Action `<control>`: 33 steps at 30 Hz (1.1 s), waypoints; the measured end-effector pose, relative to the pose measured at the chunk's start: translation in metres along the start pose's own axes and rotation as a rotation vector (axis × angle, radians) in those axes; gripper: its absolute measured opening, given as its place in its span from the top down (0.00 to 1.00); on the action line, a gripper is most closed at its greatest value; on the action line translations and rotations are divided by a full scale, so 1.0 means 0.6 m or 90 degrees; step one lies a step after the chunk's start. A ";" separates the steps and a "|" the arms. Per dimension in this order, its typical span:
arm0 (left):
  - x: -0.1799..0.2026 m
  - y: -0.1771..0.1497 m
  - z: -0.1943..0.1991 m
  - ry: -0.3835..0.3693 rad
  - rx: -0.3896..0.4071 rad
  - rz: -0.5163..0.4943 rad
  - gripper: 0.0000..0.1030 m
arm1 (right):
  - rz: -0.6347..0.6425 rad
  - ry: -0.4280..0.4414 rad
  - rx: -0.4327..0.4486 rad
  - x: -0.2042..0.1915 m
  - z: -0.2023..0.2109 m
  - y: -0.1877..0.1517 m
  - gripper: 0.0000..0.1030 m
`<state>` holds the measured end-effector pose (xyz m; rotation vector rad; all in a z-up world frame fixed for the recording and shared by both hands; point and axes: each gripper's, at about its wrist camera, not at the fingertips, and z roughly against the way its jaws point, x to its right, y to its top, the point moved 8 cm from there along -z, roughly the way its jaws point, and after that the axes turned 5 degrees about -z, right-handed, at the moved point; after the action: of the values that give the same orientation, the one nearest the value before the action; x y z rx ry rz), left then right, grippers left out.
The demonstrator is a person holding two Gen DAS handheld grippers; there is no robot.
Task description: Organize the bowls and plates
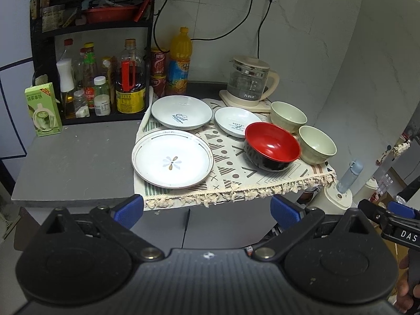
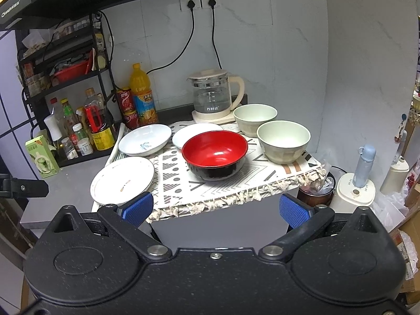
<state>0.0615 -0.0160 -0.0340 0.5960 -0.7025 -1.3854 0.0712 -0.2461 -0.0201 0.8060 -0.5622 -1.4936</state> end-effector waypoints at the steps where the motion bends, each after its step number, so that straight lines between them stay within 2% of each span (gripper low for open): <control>1: 0.000 0.000 0.001 0.001 0.001 0.001 0.01 | 0.000 0.004 0.000 -0.001 0.000 0.000 0.00; 20: 0.023 0.011 -0.013 0.010 0.004 -0.006 0.01 | -0.017 -0.006 -0.001 0.014 -0.004 0.012 0.00; 26: 0.035 0.029 -0.048 0.005 -0.001 -0.008 0.01 | -0.017 -0.007 -0.002 0.026 -0.023 0.022 0.00; 33: 0.055 0.066 -0.129 -0.008 -0.016 -0.002 0.02 | -0.028 -0.014 -0.007 0.051 -0.068 0.042 0.00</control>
<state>0.1472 -0.0467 -0.0528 0.5689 -0.6928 -1.3999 0.1194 -0.2736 -0.0315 0.7987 -0.5559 -1.5465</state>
